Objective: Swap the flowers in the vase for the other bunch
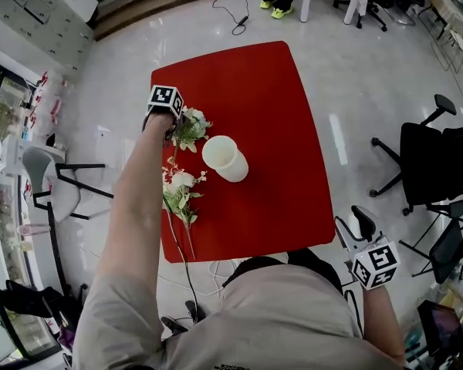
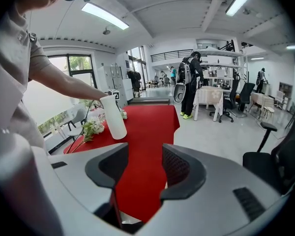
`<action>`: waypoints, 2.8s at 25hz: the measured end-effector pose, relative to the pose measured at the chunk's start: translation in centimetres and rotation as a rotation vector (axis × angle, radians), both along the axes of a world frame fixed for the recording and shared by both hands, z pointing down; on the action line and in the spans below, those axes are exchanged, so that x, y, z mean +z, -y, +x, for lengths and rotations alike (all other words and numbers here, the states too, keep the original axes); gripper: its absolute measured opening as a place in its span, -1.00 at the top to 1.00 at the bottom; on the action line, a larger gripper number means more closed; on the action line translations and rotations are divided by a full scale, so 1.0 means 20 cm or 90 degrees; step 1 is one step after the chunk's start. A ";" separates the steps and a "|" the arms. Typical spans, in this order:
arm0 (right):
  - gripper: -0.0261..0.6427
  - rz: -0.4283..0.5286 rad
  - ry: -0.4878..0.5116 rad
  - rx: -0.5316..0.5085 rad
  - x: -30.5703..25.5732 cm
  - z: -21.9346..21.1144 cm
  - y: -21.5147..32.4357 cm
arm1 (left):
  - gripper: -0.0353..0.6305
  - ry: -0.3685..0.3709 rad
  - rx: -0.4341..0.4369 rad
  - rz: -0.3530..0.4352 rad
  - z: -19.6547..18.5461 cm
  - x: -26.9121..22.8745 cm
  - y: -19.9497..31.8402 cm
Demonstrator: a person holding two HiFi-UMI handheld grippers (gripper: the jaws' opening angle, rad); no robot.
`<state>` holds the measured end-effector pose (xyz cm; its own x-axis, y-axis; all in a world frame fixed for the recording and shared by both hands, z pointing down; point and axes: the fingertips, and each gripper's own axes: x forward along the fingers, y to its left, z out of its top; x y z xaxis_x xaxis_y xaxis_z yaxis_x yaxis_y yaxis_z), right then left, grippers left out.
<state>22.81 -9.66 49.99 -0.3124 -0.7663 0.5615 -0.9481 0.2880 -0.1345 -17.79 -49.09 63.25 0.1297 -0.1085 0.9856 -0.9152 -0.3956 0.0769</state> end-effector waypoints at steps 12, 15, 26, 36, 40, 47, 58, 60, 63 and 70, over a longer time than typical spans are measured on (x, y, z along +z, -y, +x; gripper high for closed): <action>0.28 -0.001 -0.013 -0.014 -0.01 0.02 0.04 | 0.42 0.014 0.048 -0.046 0.07 0.16 -0.16; 0.28 -0.001 -0.015 -0.020 -0.01 0.03 0.05 | 0.55 0.011 0.068 -0.039 0.09 0.13 -0.16; 0.28 0.020 -0.004 -0.058 -0.04 -0.04 0.13 | 0.68 -0.054 0.072 0.083 0.11 -0.19 -0.11; 0.28 0.046 0.012 -0.097 -0.06 -0.11 0.14 | 0.69 -0.150 0.027 0.272 0.15 -0.69 -0.04; 0.28 0.055 0.020 -0.109 -0.08 -0.12 0.13 | 0.69 -0.170 0.014 0.367 0.15 -0.96 -0.06; 0.28 0.074 0.035 -0.131 -0.11 -0.12 0.12 | 0.69 -0.190 0.026 0.527 0.21 -1.46 -0.12; 0.28 0.090 0.050 -0.165 -0.12 -0.09 0.14 | 0.70 -0.198 0.068 0.726 0.40 -2.03 -0.34; 0.28 0.092 0.050 -0.172 -0.12 -0.08 0.15 | 0.70 -0.202 0.067 0.762 0.43 -2.11 -0.38; 0.28 0.095 0.052 -0.177 -0.11 -0.07 0.14 | 0.70 -0.221 0.056 0.813 0.45 -2.20 -0.46; 0.28 0.098 0.058 -0.186 -0.11 -0.02 0.14 | 0.70 -0.236 0.038 0.902 0.55 -2.27 -0.59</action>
